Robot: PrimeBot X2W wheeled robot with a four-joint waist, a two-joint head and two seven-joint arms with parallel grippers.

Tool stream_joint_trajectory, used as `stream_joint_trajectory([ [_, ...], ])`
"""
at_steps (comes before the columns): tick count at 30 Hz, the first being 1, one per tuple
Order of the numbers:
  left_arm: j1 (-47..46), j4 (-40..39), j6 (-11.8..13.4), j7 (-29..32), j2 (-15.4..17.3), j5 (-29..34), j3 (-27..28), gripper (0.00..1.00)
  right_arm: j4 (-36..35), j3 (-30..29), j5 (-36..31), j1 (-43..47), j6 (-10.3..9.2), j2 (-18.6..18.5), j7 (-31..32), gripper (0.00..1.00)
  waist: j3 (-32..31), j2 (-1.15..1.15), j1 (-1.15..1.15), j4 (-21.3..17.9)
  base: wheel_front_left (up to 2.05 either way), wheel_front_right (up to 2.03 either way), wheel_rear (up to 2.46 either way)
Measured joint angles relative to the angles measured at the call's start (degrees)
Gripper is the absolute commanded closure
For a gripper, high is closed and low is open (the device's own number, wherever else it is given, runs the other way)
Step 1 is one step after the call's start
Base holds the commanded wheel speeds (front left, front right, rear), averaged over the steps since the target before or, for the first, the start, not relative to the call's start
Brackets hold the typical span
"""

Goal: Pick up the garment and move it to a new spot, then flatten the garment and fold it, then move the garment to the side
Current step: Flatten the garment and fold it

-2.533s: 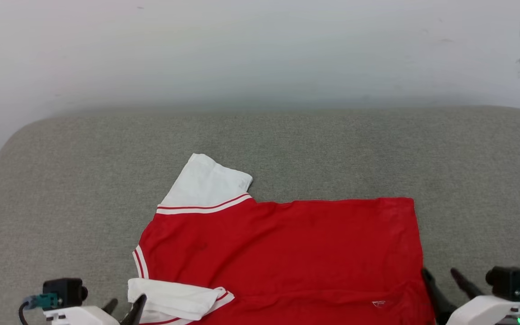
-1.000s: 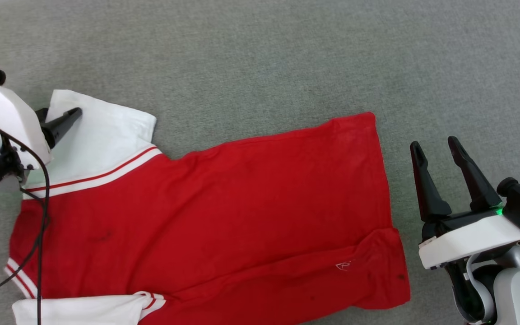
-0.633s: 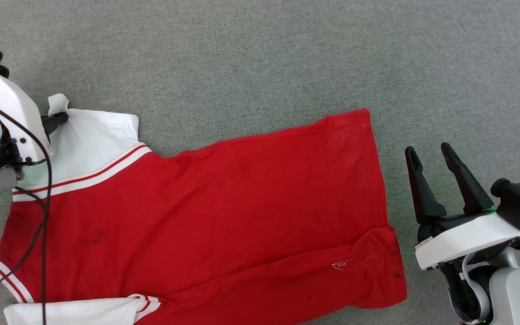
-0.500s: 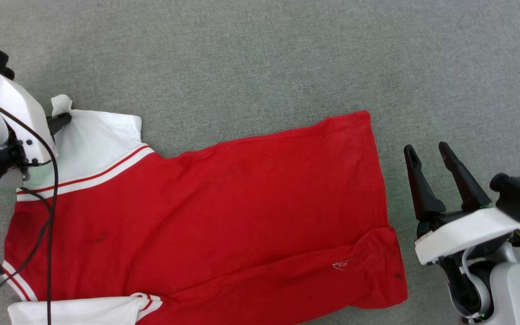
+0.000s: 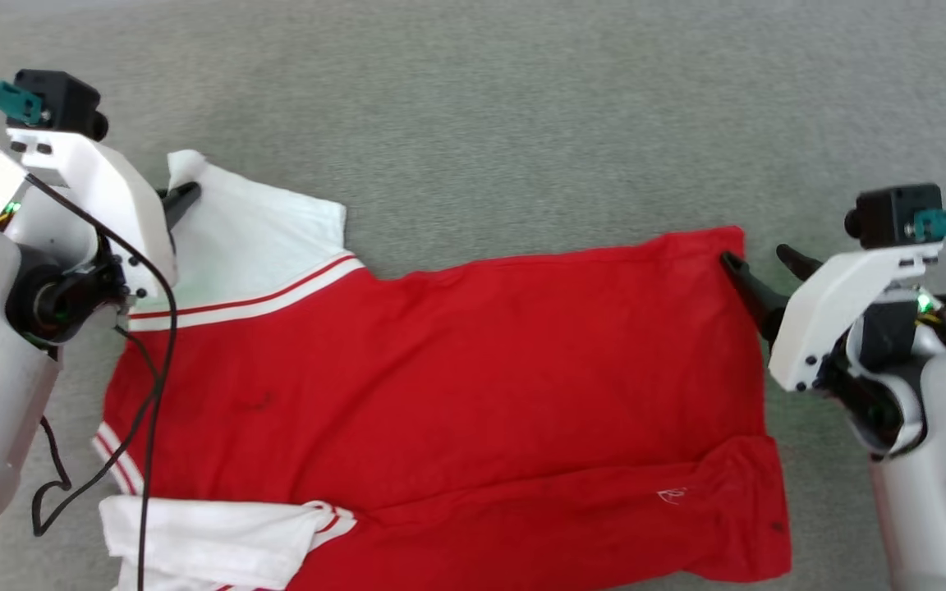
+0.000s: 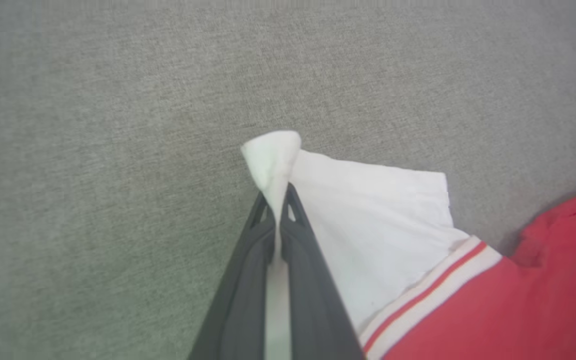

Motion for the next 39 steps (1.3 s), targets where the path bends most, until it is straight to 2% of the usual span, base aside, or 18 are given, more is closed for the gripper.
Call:
stream_joint_trajectory([
  [6, 0.25, -4.09, -0.33, -2.68, -0.38, 0.82, -0.76, 1.0, 4.38, 1.81, -0.19, -5.76, 0.0, -3.44, 12.3, 0.0, -0.23, 0.0, 0.0, 3.81, 0.0, 0.0, 0.0],
  [13, 1.19, -7.38, -0.49, -3.15, -0.36, 0.22, -1.64, 1.0, 9.54, 3.64, -0.59, -8.39, 0.0, -5.39, 21.68, 0.0, 0.38, 0.0, 0.0, 6.41, 0.0, 0.0, 0.0],
  [14, 1.39, -8.13, -0.57, -3.49, -0.11, -0.25, -1.66, 1.0, 10.94, 3.27, -0.15, -8.94, 0.0, -5.26, 24.53, 1.0, 0.44, 0.0, 0.0, 6.71, 0.0, 0.0, 0.0],
  [21, 2.25, -8.72, -0.6, -5.82, 0.73, -0.63, -1.18, 1.0, 10.26, 2.49, 2.27, -8.99, 0.0, -5.36, 24.43, 1.0, -0.36, 0.0, 0.0, 6.83, 0.0, 0.0, 0.0],
  [29, 7.12, -10.1, -0.2, -10.59, 1.15, -1.79, 0.48, 1.0, 1.69, 0.74, 3.03, -4.38, 0.0, -6.45, 21.61, 1.0, -4.36, 0.0, 0.0, 7.45, 0.0, 0.0, 0.0],
  [34, 15.16, -14.3, 1.56, -14.23, 2.64, -2.83, 1.42, 1.0, -5.49, -1.19, 2.63, 4.86, 0.0, -6.37, 20.35, 1.0, -8.52, 0.0, 0.0, 8.22, 0.0, 0.0, 0.0],
  [39, 22.23, -18.46, 3.86, -16.45, 3.88, -3.66, 1.91, 1.0, -8.46, -2.6, 2.38, 11.04, 0.0, -4.87, 19.33, 1.0, -11.14, 0.0, -0.01, 8.92, 0.0, 0.0, 0.0],
])
